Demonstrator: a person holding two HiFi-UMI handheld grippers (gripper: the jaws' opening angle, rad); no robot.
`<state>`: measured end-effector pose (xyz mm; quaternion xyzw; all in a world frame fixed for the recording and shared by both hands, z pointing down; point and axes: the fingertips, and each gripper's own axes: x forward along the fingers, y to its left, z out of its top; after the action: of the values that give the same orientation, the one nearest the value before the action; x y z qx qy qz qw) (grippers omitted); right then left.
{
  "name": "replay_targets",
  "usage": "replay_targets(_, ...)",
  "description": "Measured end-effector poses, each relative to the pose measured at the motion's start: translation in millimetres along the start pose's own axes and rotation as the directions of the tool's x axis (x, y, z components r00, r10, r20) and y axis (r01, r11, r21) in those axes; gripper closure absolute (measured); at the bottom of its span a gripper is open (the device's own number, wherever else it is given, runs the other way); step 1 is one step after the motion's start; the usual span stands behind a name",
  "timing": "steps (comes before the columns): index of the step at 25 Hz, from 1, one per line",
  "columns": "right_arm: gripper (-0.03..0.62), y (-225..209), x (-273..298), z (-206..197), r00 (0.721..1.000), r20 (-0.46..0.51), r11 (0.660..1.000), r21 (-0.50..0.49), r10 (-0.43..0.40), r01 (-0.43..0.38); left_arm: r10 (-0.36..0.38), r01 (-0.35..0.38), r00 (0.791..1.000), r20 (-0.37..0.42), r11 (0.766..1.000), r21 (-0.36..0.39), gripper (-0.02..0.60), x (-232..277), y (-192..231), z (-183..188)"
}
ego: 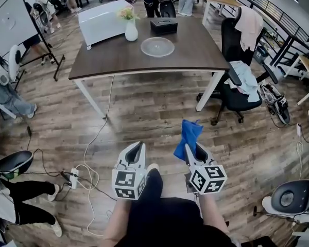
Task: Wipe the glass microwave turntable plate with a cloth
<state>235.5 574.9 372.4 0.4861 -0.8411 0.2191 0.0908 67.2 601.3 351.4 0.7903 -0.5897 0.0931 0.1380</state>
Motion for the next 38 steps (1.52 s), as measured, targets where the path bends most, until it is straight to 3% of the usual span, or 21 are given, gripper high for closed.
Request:
replay_targets(22, 0.510, -28.3, 142.6, 49.6, 0.998, -0.023, 0.998, 0.028, -0.057, 0.058, -0.039, 0.039, 0.999, -0.011, 0.999, 0.002, 0.576, 127.6, 90.9, 38.9)
replay_targets(38, 0.510, -37.3, 183.5, 59.5, 0.996, -0.040, 0.994, 0.071, -0.085, 0.087, -0.039, 0.038, 0.999, -0.036, 0.999, -0.015, 0.576, 151.4, 128.7, 39.0)
